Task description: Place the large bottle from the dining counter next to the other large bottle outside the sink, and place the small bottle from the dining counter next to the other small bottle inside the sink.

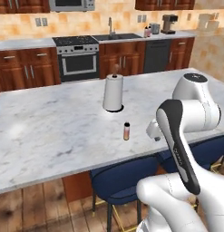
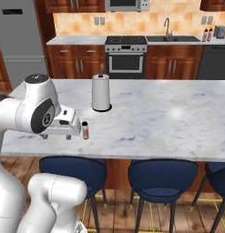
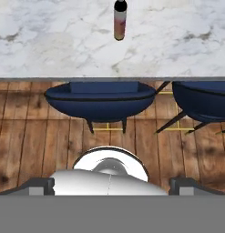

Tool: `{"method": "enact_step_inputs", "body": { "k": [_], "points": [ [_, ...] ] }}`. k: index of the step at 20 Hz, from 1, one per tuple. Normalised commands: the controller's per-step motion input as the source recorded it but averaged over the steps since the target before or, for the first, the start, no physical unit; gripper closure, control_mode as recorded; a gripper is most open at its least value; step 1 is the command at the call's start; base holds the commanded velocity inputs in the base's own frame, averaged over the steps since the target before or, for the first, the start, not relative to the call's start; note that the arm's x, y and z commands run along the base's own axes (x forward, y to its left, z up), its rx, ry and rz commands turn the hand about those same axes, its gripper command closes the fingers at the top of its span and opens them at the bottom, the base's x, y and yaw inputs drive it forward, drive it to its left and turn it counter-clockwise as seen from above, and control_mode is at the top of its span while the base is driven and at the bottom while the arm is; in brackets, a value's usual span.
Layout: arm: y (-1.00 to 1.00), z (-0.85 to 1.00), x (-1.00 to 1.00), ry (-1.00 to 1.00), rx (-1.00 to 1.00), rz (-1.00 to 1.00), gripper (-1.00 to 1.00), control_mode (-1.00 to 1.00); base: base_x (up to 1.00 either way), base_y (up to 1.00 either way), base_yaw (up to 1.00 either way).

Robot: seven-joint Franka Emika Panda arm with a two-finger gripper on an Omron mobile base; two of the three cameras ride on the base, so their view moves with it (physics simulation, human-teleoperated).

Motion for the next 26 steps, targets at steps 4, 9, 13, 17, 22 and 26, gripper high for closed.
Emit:
{"method": "enact_step_inputs", "body": {
  "k": [4, 9, 13, 17, 22, 26],
  "points": [
    [0.0, 0.0, 0.0, 0.0, 0.0, 0.0, -1.0, 1.0, 0.5, -0.54, 0.13],
    [0.0, 0.0, 0.0, 0.0, 0.0, 0.0, -1.0, 1.0, 0.65, -0.1, 0.03],
    [0.0, 0.0, 0.0, 0.0, 0.0, 0.0, -1.0, 1.0, 0.6, 0.0, 0.01],
    [0.0, 0.0, 0.0, 0.0, 0.0, 0.0, -1.0, 1.0, 0.0, 0.0, 0.02],
    [0.0, 0.0, 0.0, 0.0, 0.0, 0.0, -1.0, 1.0, 0.0, 0.0, 0.0],
    [0.0, 0.0, 0.0, 0.0, 0.0, 0.0, -1.0, 1.0, 0.0, 0.0, 0.0]
  ]
}}
